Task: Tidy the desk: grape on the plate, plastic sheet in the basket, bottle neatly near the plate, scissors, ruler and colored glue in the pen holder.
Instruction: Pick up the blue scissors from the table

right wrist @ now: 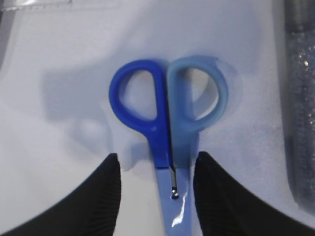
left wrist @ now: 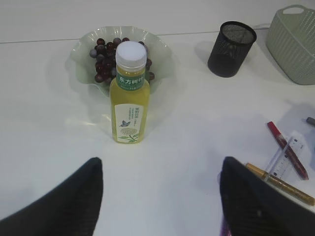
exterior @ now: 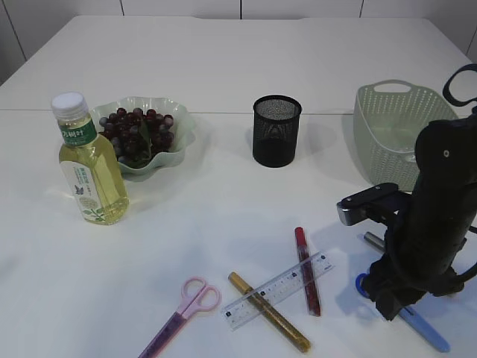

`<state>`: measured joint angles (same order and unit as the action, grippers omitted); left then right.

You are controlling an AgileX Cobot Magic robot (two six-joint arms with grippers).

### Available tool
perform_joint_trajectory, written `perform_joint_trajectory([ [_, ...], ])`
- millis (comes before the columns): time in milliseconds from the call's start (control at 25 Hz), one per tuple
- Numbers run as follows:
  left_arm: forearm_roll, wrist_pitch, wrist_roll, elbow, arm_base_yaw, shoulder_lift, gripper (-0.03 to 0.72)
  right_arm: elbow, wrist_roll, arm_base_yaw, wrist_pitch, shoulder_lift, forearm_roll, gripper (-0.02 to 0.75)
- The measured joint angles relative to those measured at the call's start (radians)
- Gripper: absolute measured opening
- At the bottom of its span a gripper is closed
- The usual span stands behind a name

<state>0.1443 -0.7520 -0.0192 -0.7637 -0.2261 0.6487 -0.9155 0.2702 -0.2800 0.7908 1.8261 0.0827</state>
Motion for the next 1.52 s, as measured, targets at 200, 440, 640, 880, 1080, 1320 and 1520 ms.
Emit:
perform_joint_trajectory([
  [200,0.000,0.000,0.000,0.000,0.000,0.000,0.540,0.000,0.001,0.000,0.000,0.000,0.000,0.368],
  [440,0.000,0.000,0.000,0.000,0.000,0.000,0.540,0.000,0.001,0.000,0.000,0.016,0.000,0.374],
  [640,0.000,0.000,0.000,0.000,0.000,0.000,0.520,0.000,0.001,0.000,0.000,0.018,0.000,0.375],
  [880,0.000,0.000,0.000,0.000,0.000,0.000,0.508,0.000,0.001,0.000,-0.011,0.018,0.000,0.377],
  [1080,0.000,0.003,0.000,0.000,0.000,0.000,0.501,0.000,0.001,0.000,-0.017,0.028,-0.008,0.377],
  [1320,0.002,0.002,0.000,0.000,0.000,0.000,0.493,0.000,0.001,0.000,-0.017,0.028,-0.023,0.377],
  [1520,0.002,0.002,0.000,0.000,0.000,0.000,0.490,0.000,0.001,0.000,-0.003,0.030,-0.096,0.377],
])
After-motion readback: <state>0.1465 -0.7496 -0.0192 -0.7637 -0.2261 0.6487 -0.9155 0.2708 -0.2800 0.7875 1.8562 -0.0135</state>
